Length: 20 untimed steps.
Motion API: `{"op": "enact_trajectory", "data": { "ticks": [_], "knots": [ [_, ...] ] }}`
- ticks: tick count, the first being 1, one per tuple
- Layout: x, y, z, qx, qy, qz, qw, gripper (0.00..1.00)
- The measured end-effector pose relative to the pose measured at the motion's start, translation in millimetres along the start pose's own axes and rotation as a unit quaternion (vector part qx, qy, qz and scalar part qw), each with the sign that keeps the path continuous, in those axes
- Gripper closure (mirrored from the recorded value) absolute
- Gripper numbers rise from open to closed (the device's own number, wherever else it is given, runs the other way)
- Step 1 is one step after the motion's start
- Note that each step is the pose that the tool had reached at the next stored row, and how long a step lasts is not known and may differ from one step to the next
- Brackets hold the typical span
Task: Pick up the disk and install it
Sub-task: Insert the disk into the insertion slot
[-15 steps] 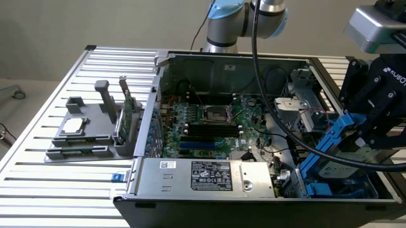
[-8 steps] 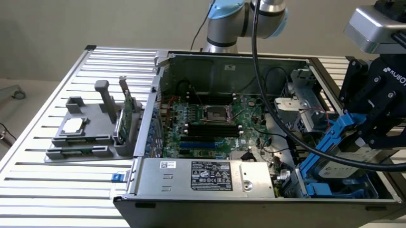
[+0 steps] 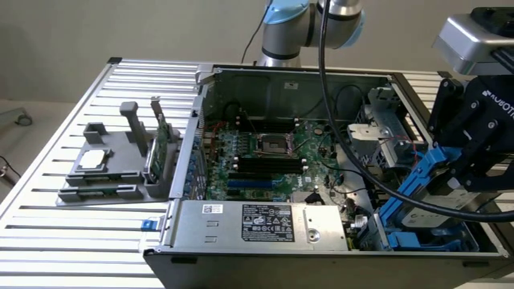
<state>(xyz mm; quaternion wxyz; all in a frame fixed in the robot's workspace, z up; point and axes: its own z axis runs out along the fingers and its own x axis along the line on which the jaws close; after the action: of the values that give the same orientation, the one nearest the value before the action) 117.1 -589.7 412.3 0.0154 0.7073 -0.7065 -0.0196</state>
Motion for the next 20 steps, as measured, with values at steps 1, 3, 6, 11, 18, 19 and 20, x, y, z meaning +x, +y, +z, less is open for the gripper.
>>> {"op": "enact_trajectory", "data": {
  "ticks": [1,3,6,11,18,19,20],
  "knots": [
    [0.0,0.1,-0.2,0.0000,0.0002,0.000,1.0000,0.68],
    [0.0,0.2,-0.3,0.0000,0.0003,0.000,1.0000,0.68],
    [0.0,1.1,0.2,0.0004,0.0003,0.000,1.0000,0.68],
    [0.0,5.9,1.2,0.0059,0.0002,0.000,1.0000,0.68],
    [0.0,6.7,2.0,0.0092,0.0003,-0.001,1.0000,0.68],
    [0.0,6.7,2.0,0.0092,0.0003,-0.001,1.0000,0.68],
    [0.0,6.7,2.1,0.0093,0.0003,-0.001,1.0000,0.68]
  ]
}}
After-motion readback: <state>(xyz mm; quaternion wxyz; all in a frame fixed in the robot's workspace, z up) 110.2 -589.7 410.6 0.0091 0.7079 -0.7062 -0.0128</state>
